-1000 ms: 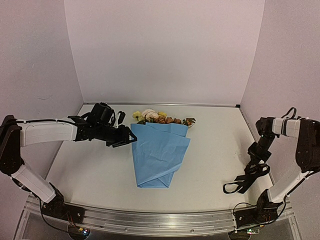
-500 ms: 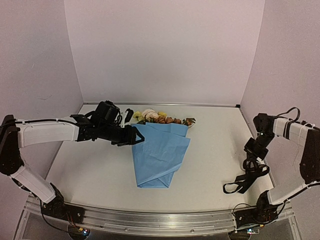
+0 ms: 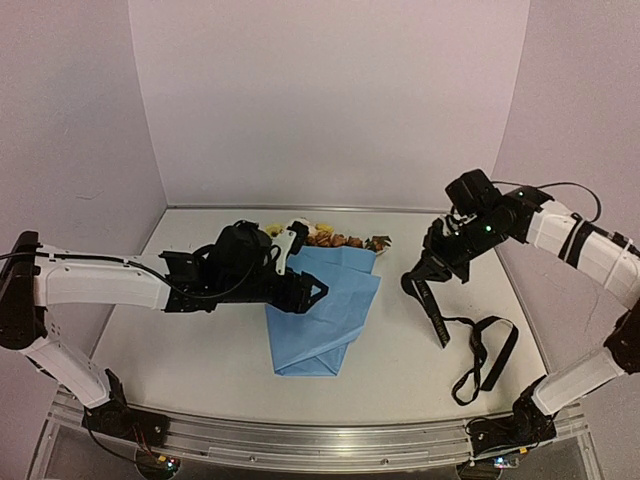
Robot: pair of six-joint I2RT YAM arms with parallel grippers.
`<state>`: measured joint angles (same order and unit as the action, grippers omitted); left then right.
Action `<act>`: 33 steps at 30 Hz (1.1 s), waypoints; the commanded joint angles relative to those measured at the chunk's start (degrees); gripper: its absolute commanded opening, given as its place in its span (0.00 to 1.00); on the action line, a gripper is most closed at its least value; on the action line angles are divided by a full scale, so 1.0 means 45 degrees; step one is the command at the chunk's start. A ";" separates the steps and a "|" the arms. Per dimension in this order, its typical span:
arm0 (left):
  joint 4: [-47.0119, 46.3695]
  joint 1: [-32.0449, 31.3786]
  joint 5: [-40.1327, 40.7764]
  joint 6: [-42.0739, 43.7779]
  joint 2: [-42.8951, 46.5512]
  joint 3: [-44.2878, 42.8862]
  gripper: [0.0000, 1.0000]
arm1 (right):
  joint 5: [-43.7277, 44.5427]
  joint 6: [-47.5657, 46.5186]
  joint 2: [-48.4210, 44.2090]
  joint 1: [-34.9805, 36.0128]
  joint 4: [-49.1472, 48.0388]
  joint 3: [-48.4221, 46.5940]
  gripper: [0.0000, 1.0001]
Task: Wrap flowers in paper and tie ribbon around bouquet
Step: Pass from the right arm to the left
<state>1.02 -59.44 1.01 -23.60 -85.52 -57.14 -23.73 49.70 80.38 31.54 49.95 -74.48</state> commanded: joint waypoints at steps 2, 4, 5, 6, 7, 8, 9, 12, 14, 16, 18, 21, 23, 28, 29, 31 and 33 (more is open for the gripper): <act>-0.2449 -0.0951 0.1370 0.1416 0.0441 0.0624 0.74 | -0.1949 0.0968 0.1653 0.1683 -0.0319 -0.2665 0.00; -0.3264 -0.1363 0.1485 0.2041 0.0254 0.0858 0.74 | -0.2180 0.1047 0.2268 0.2176 -0.0316 -0.3499 0.00; -0.3577 -0.1462 0.1525 0.2271 0.0111 0.0890 0.74 | -0.2262 0.1133 0.2503 0.2351 -0.0327 -0.3751 0.00; -0.3854 -0.1523 0.1685 0.2470 -0.0029 0.0909 0.74 | -0.2327 0.1238 0.2689 0.2560 -0.0336 -0.4005 0.00; -0.4171 -0.1560 0.1782 0.2685 -0.0187 0.0935 0.74 | -0.2329 0.1273 0.2859 0.2699 -0.0339 -0.4128 0.00; -0.4428 -0.1571 0.1931 0.2805 -0.0290 0.0972 0.74 | -0.2306 0.1278 0.2927 0.2868 -0.0345 -0.4254 0.00; -0.4694 -0.1575 0.1947 0.2962 -0.0370 0.1015 0.73 | -0.2266 0.1301 0.2981 0.2975 -0.0347 -0.4328 0.00; -0.5625 -0.1595 0.1597 0.3343 -0.0489 0.1198 0.68 | -0.2276 0.1456 0.3072 0.3268 -0.0486 -0.4379 0.00; -0.6186 -0.1597 0.1407 0.3518 -0.0588 0.1330 0.67 | -0.2278 0.1475 0.3094 0.3372 -0.0494 -0.4404 0.00; -0.6346 -0.1603 0.1379 0.3551 -0.0744 0.1295 0.65 | -0.2284 0.1466 0.3089 0.3418 -0.0488 -0.4378 0.00; -0.6318 -0.1611 0.1329 0.3479 -0.0906 0.1153 0.61 | -0.2273 0.1451 0.3057 0.3443 -0.0491 -0.4284 0.00; -0.6212 -0.1608 0.1193 0.3247 -0.1079 0.0927 0.51 | -0.2223 0.1367 0.3006 0.3479 -0.0495 -0.4068 0.00; -0.5974 -0.1601 0.1220 0.3057 -0.1219 0.0708 0.42 | -0.2189 0.1322 0.3021 0.3488 -0.0493 -0.3909 0.00; -0.5615 -0.1594 0.2322 0.2190 -0.1261 0.0655 0.04 | -0.1917 0.0777 0.2958 0.3476 -0.0172 -0.3627 0.10; -0.5524 -0.1595 0.2781 0.1917 -0.1107 0.0774 0.01 | -0.1696 0.0450 0.2853 0.3461 0.0113 -0.3588 0.16; -0.5158 -0.1592 0.3591 0.1471 -0.0676 0.1022 0.00 | -0.0840 -0.0405 0.2397 0.3312 0.1087 -0.3303 0.30; -0.4401 -0.1595 0.4287 0.0863 -0.0088 0.1284 0.00 | 0.0093 -0.1109 0.1605 0.2937 0.1802 -0.2574 0.42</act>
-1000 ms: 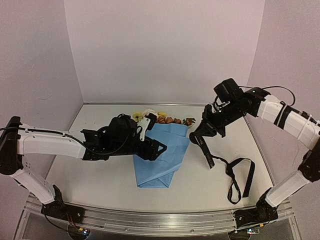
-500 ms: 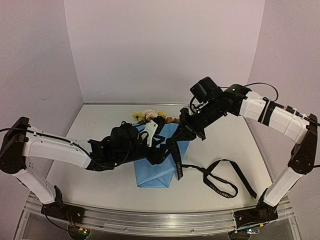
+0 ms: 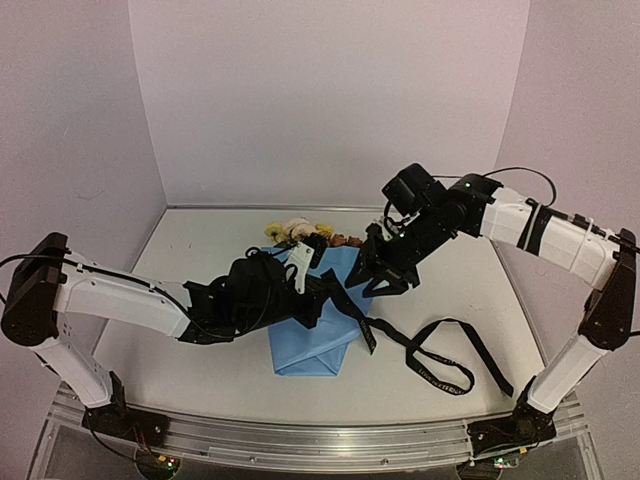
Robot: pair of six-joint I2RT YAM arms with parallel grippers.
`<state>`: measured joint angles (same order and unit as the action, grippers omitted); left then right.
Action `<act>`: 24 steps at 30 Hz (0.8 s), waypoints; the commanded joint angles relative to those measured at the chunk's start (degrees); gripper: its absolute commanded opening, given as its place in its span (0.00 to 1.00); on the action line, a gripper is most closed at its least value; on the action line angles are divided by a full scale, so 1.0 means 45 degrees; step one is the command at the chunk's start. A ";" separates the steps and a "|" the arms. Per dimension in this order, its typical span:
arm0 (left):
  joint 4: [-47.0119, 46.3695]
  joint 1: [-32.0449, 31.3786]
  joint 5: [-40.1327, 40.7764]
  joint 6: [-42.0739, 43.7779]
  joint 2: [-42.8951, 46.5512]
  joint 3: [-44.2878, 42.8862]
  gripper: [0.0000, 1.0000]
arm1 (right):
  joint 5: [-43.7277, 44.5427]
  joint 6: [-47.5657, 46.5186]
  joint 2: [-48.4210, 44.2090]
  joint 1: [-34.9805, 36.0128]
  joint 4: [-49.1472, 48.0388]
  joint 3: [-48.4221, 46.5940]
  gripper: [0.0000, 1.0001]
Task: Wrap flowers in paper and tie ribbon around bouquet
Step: Pass from the right arm to the left, then pick up the ribbon from the corner of the board.
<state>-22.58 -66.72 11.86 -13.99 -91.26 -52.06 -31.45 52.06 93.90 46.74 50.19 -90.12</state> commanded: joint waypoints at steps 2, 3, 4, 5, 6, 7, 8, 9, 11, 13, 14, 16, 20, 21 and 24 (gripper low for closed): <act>0.1645 0.0023 0.2441 -0.1845 0.1798 0.0439 0.00 | 0.2747 -0.1805 -0.2346 -0.1277 0.1894 0.2330 0.51; 0.2070 0.0032 0.2570 -0.2136 0.2080 0.0624 0.00 | 0.3192 -0.1814 -0.2881 -0.1722 0.1899 0.3358 0.54; 0.2365 0.0032 0.2677 -0.2353 0.2423 0.0782 0.00 | 0.3574 -0.1834 -0.3286 -0.2226 0.1897 0.4198 0.56; 0.2642 0.0030 0.2788 -0.2559 0.2808 0.0948 0.00 | 0.4030 -0.1901 -0.3670 -0.2765 0.1895 0.5092 0.56; 0.3005 0.0030 0.2860 -0.2839 0.3195 0.1125 0.00 | 0.4452 -0.2108 -0.4131 -0.3157 0.1881 0.5746 0.57; 0.3256 0.0033 0.2976 -0.3063 0.3504 0.1249 0.00 | 0.5197 -0.2357 -0.4426 -0.3534 0.1876 0.6471 0.58; 0.3548 0.0028 0.3103 -0.3342 0.3800 0.1395 0.00 | 0.5822 -0.2621 -0.4700 -0.3818 0.1882 0.6974 0.60; 0.3836 0.0023 0.3235 -0.3526 0.4089 0.1528 0.00 | 0.6358 -0.2825 -0.4919 -0.4100 0.1863 0.7495 0.62; 0.4436 0.0033 0.3520 -0.3938 0.4599 0.1731 0.00 | 0.6830 -0.3052 -0.5046 -0.4678 0.1531 0.8253 0.64; 0.5241 0.0038 0.4015 -0.4505 0.5018 0.1776 0.00 | 0.6459 -0.2684 -0.4755 -0.5496 0.0844 0.8905 0.66; 0.5633 0.0033 0.4284 -0.4772 0.5193 0.1800 0.00 | 0.6003 -0.2424 -0.4559 -0.5920 0.0331 0.9186 0.66; 0.6113 0.0040 0.4764 -0.5180 0.5623 0.1889 0.00 | 0.5645 -0.1733 -0.3920 -0.6300 -0.0680 0.9539 0.67; 0.6596 0.0063 0.5520 -0.5611 0.6310 0.2043 0.00 | 0.5300 0.0135 -0.2552 -0.6488 -0.2939 0.9777 0.66; 0.6643 0.0063 0.5606 -0.5661 0.6392 0.2061 0.00 | 0.5350 0.0529 -0.2266 -0.6485 -0.3624 0.9887 0.66; 0.6952 0.0064 0.5765 -0.5833 0.6508 0.1934 0.00 | 0.6020 0.1889 -0.1766 -0.6488 -0.5040 1.0222 0.66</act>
<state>5.40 -66.65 33.87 -37.54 -63.82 -42.85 -7.26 50.37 83.64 17.69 40.37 -45.85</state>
